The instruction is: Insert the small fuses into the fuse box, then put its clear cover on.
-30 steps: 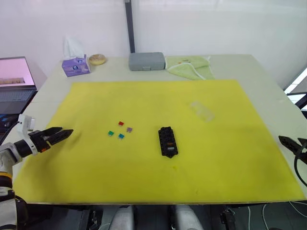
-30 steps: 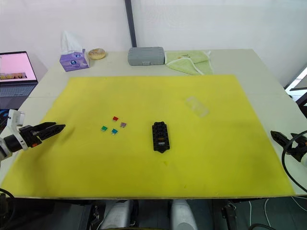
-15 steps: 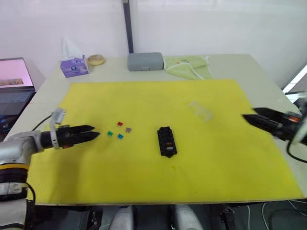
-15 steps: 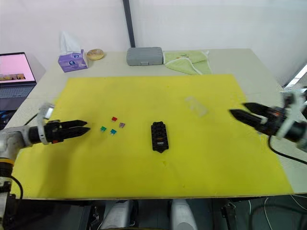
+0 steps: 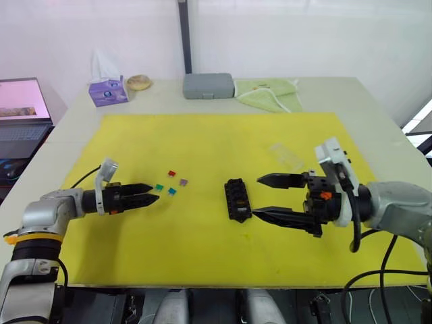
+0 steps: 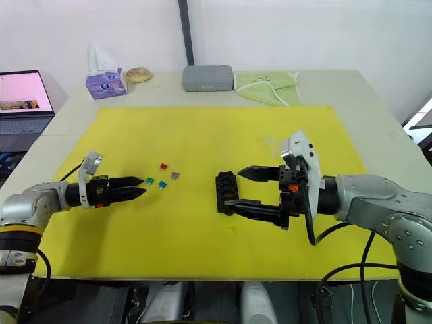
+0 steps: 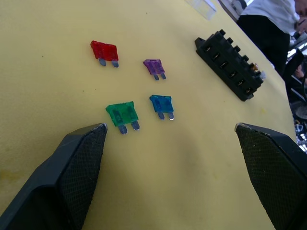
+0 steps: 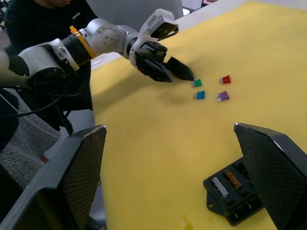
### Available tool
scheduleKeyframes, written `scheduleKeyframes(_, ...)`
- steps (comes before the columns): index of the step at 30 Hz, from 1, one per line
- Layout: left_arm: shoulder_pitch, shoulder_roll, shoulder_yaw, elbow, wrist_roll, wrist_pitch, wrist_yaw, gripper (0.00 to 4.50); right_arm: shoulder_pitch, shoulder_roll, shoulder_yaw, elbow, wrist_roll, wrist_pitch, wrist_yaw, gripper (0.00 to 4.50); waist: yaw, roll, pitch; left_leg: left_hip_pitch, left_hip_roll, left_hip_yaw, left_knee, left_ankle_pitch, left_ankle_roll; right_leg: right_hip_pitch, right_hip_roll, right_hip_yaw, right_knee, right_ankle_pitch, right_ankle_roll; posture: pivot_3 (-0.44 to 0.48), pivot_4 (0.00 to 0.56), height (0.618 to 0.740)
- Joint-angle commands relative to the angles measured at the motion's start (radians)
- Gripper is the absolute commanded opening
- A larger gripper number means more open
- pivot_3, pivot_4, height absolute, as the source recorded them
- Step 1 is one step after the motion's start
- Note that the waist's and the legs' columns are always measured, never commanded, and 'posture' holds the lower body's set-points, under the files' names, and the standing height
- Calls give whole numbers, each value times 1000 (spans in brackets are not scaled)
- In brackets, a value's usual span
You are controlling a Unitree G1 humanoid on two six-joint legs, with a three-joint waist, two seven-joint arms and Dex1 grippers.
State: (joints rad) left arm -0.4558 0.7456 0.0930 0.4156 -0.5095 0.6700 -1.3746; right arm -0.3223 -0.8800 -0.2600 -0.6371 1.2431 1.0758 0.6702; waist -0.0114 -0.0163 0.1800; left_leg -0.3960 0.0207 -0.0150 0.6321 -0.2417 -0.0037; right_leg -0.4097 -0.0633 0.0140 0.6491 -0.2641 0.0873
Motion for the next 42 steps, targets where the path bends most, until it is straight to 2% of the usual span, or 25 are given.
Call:
scheduleKeyframes(1, 7, -8, -12, 9, 9, 19, 16, 4500, 4, -15, 19, -39, 8, -20, 1, 4475, 0, 0, 0, 0, 0, 0, 0, 0, 0, 0, 0, 0, 0, 0, 0, 0, 150, 740)
scheduleKeyframes(8, -48, -46, -37, 116, 14, 131, 37, 4500, 9, -12, 63, -41, -33, -52, 0, 4475, 1, 1, -1, 1, -1, 0, 0, 0, 0, 1, 0, 0, 0, 0, 0, 0, 150, 740)
scheduleKeyframes(17, -81, -102, -81, 139, 43, 128, 4, 4500, 27, -14, 57, -45, -34, -68, -34, 4475, 25, 2, -2, 3, -3, 0, 0, 0, 0, 3, -1, 0, -1, 0, 0, 0, 150, 740)
scheduleKeyframes(33, -119, -161, -94, 162, 68, 141, -2, 4500, 72, -14, 61, -45, -71, -104, -61, 4475, 29, 3, -3, 2, -5, -3, 0, 0, 0, 6, -3, 0, -3, -1, 1, 0, 150, 740)
scheduleKeyframes(36, -125, -172, -93, 172, 78, 137, -1, 3716, 75, -12, 66, -44, -80, -109, -61, 4500, 30, 3, -3, 2, -6, -5, 0, 0, 0, 6, -3, 0, -3, -1, 1, 0, 150, 740)
scheduleKeyframes(39, -135, -187, -81, 205, 86, 129, 15, 2289, 78, -11, 67, -44, -87, -110, -61, 4500, 28, 3, -3, 1, -6, -5, 0, 0, 0, 6, -3, 0, -4, -1, 2, 0, 150, 740)
scheduleKeyframes(42, -140, -194, -67, 234, 90, 125, 26, 593, 82, -13, 65, -47, -88, -107, -63, 4500, 28, 3, -3, -1, -7, -6, 0, 0, 0, 6, -3, 0, -5, -2, 2, 0, 150, 740)
